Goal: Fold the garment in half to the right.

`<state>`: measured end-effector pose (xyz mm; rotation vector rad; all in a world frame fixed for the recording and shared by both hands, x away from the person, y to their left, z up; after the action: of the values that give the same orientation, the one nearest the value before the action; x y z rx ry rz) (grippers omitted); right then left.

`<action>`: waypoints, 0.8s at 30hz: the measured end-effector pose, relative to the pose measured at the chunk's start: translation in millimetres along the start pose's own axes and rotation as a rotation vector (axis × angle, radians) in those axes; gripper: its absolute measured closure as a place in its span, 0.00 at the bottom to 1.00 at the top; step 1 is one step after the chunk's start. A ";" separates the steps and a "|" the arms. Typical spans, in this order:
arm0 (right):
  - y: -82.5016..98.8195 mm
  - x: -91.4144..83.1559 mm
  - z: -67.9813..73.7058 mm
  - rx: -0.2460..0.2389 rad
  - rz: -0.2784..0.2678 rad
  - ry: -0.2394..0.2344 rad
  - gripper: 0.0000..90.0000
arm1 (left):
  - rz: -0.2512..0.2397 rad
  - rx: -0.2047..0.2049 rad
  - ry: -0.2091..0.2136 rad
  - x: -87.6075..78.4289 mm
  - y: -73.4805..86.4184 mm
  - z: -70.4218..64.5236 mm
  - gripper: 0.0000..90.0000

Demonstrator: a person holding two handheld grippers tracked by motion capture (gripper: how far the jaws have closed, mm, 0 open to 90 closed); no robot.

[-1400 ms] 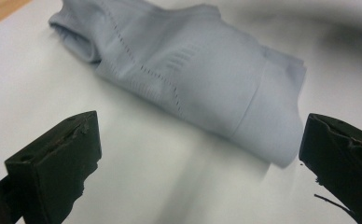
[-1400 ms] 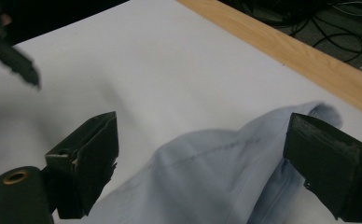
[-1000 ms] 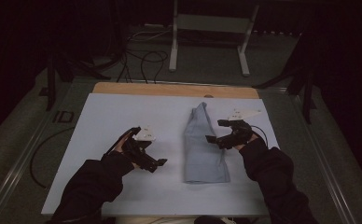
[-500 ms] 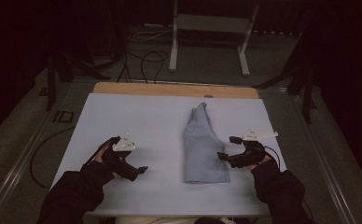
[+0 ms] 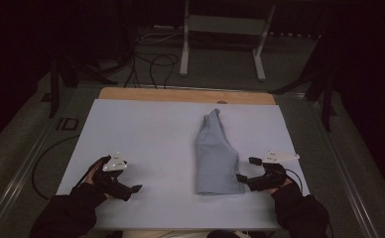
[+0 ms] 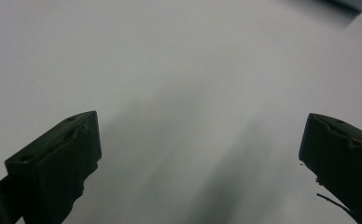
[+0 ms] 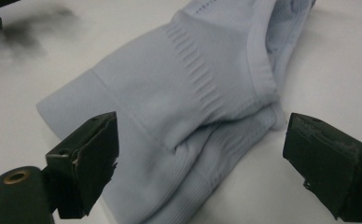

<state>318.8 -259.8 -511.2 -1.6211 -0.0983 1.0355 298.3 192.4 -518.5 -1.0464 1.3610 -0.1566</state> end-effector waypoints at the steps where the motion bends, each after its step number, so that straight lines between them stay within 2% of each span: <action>1: 2.5 -0.6 0.4 -0.002 0.002 0.003 0.12 | -0.001 -0.010 -0.002 -1.3 2.9 0.9 0.00; 4: 10.0 -2.8 2.3 0.000 0.010 0.005 0.12 | -0.010 -0.027 -0.012 -5.1 11.3 2.9 0.00; 6: 14.4 -4.6 4.3 -0.016 0.005 0.003 0.12 | -0.016 -0.037 -0.027 -7.6 16.2 3.9 0.00; 10: 23.8 -6.7 4.6 -0.024 0.017 0.018 0.12 | -0.006 -0.038 -0.060 -11.8 24.9 3.9 0.00; 16: 35.2 -9.7 2.7 -0.010 0.041 0.040 0.12 | -0.037 -0.044 -0.067 -20.1 35.3 1.6 0.00; 20: 38.4 -14.9 3.5 0.005 0.026 0.051 0.12 | -0.050 -0.050 -0.074 -26.2 42.2 2.7 0.00; 24: 41.3 -17.1 4.7 -0.015 0.033 0.084 0.12 | -0.059 -0.059 -0.081 -30.0 47.5 6.0 0.00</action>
<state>286.9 -280.2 -535.6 -1.6829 -0.0229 0.9920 273.3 241.7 -530.3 -1.1311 1.2686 -0.1169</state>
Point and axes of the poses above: each handheld gripper's, and its own axes: x roughly forward along the jaws, y roughly out of its underside, z roughly to its left, the point moved 4 cm from there along x, roughly forward along the jaws, and after that the axes turned 10 degrees about y, right-handed, at the moved point
